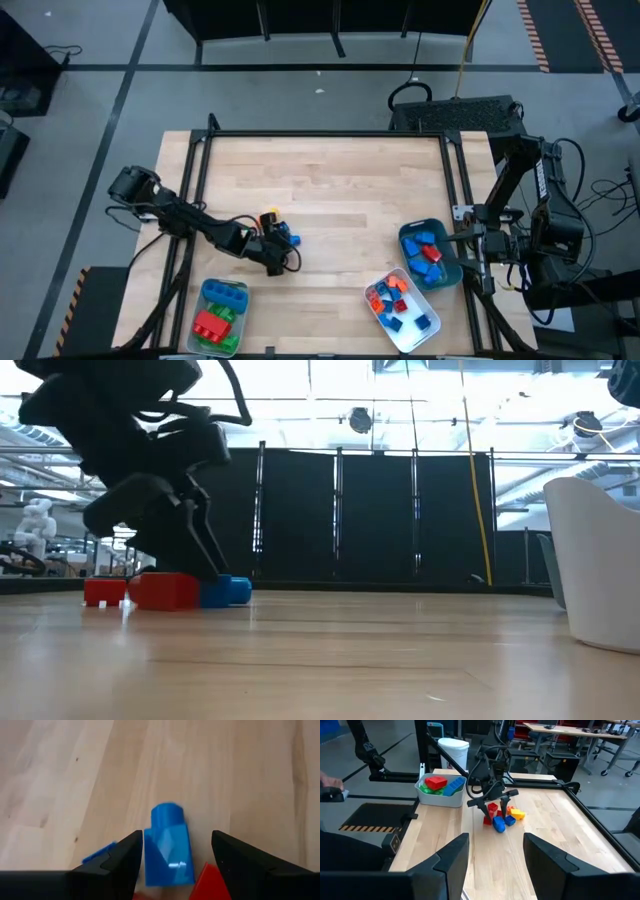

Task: Sort blocks by size
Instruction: Put the big square blue game piece into the blue bin

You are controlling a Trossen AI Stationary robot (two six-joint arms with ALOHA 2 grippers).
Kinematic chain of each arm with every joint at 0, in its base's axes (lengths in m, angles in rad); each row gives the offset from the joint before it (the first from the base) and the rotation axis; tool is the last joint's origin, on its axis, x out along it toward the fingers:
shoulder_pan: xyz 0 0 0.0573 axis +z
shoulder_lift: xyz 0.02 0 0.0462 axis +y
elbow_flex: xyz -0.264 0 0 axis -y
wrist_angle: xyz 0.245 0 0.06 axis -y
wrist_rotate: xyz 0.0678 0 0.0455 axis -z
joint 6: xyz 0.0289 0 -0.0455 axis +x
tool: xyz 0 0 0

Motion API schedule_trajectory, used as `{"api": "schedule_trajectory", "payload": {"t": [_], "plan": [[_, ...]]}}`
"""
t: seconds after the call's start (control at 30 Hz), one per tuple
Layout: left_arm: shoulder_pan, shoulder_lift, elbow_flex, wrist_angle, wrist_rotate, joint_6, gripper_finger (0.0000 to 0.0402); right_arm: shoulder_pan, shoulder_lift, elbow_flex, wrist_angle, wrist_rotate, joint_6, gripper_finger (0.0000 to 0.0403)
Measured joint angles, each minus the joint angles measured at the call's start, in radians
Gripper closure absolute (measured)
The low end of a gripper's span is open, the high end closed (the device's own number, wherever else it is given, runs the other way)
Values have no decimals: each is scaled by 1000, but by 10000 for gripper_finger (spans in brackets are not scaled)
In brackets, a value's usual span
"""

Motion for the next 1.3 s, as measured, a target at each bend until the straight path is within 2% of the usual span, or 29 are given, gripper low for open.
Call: {"api": "schedule_trajectory", "payload": {"t": [0.23, 0.37, 0.53, 0.77, 0.9, 1.1, 1.2, 1.3], "plan": [[2, 6, -46, 83, 9, -1, 162, 0, 0, 0, 0, 1, 15, 232], [22, 29, -46, 94, 60, -14, 165, 0, 0, 0, 0, 1, 16, 232], [40, 62, -48, 117, 127, -21, 197, 0, 0, 0, 0, 2, 16, 232], [48, 85, -44, 149, 120, -23, 265, 0, 0, 0, 1, 2, 28, 232], [51, 80, -19, 171, 108, -11, 268, 0, 0, 0, 1, 1, 38, 232], [53, 75, 73, 386, 32, 127, 268, 0, 0, 0, 0, 1, 38, 232], [69, 75, 125, 580, 25, 237, 268, 0, 0, 0, 0, 1, 39, 232], [94, 88, 180, 676, 41, 319, 268, 0, 0, 0, 1, 0, 39, 232]]}}
